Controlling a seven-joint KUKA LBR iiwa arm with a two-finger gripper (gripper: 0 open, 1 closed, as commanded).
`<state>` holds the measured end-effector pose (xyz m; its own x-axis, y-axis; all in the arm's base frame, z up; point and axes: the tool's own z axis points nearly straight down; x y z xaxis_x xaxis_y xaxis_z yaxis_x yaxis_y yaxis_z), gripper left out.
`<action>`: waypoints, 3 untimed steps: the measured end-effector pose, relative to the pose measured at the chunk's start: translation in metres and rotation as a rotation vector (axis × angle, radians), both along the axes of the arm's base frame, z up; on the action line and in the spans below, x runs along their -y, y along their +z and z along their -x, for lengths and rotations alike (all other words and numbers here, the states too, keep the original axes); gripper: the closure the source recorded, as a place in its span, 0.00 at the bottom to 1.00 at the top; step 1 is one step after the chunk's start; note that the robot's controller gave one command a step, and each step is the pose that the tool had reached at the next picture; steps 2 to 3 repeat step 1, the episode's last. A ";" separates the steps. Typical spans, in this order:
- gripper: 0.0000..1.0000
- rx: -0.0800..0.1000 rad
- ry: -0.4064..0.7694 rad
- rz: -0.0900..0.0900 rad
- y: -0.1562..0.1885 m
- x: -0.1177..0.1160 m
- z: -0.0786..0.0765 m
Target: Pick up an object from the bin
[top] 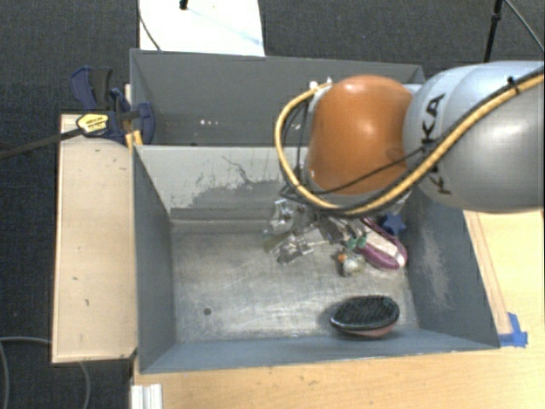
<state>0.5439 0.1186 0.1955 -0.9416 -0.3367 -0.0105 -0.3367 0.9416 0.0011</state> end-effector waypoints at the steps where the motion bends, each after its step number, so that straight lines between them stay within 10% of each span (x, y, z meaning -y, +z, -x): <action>1: 1.00 0.000 -0.003 0.002 0.066 -0.002 0.000; 3: 1.00 0.000 -0.003 0.002 0.066 -0.002 0.000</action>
Offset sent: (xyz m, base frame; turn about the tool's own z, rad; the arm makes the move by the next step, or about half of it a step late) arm -0.0017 0.0018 0.0612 0.0003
